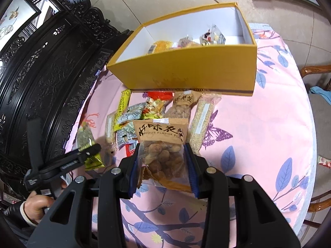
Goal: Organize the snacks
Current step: 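Carry both bags over the yellow box and open both tools, then grasp the second brown peanut bag with the right tool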
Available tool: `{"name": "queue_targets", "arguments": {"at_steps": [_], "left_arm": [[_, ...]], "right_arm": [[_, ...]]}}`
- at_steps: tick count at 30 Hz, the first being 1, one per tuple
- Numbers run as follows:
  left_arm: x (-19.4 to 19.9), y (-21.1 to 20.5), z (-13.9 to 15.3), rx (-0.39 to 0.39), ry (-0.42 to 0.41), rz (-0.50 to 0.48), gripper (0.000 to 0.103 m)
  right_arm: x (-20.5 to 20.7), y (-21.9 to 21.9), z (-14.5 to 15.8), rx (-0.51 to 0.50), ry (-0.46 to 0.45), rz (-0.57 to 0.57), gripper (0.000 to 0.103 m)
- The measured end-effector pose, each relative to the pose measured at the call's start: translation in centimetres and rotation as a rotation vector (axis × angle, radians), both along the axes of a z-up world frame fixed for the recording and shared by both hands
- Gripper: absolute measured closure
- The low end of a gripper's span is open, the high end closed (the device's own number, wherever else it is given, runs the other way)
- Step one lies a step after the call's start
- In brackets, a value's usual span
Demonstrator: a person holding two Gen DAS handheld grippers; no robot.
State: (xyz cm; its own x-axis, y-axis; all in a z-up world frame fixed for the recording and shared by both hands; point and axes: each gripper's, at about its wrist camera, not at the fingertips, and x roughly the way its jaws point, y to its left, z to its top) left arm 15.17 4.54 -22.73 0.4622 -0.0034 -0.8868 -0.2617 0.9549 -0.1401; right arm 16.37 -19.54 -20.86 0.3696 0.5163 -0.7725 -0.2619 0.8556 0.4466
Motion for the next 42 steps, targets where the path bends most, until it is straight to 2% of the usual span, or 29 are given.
{"name": "queue_targets", "arguments": {"at_steps": [4, 8, 16, 22, 31, 33, 34, 35, 36, 38, 42], "left_arm": [[1.4, -0.6, 3.9, 0.005, -0.092, -0.033, 0.039], [3.2, -1.3, 7.7, 0.008, -0.192, -0.084, 0.039], [10.6, -3.4, 14.5, 0.026, -0.36, -0.19, 0.038], [16.0, -5.4, 16.2, 0.07, -0.398, -0.254, 0.038], [21.2, -7.0, 16.2, 0.104, -0.397, -0.296, 0.037], [22.1, -7.3, 16.1, 0.108, -0.38, -0.318, 0.03], [22.3, -7.4, 16.3, 0.126, -0.38, -0.312, 0.011], [22.1, -7.5, 16.6, 0.176, -0.397, -0.283, 0.002], [21.7, -7.5, 17.0, 0.224, -0.43, -0.258, 0.002], [21.0, -7.3, 17.5, 0.25, -0.452, -0.265, 0.002], [19.8, -6.3, 17.8, 0.224, -0.438, -0.245, 0.002]], "right_arm": [[0.4, -0.2, 2.0, 0.005, -0.048, 0.003, 0.063], [1.9, -0.4, 5.2, 0.01, -0.136, 0.001, 0.063], [7.5, -0.9, 10.9, 0.001, -0.302, -0.033, 0.063], [12.1, -0.4, 12.8, -0.017, -0.37, -0.048, 0.062], [16.3, 0.2, 12.7, -0.039, -0.395, -0.063, 0.062], [16.9, 0.2, 12.7, -0.046, -0.392, -0.08, 0.055], [17.1, 0.1, 12.7, -0.058, -0.393, -0.106, 0.038], [17.1, -0.2, 13.0, -0.076, -0.398, -0.152, 0.025], [16.9, -0.4, 13.1, -0.081, -0.407, -0.181, 0.021], [16.4, -1.0, 13.4, -0.067, -0.427, -0.199, 0.017], [15.4, -1.4, 13.0, -0.057, -0.406, -0.188, 0.017]]}}
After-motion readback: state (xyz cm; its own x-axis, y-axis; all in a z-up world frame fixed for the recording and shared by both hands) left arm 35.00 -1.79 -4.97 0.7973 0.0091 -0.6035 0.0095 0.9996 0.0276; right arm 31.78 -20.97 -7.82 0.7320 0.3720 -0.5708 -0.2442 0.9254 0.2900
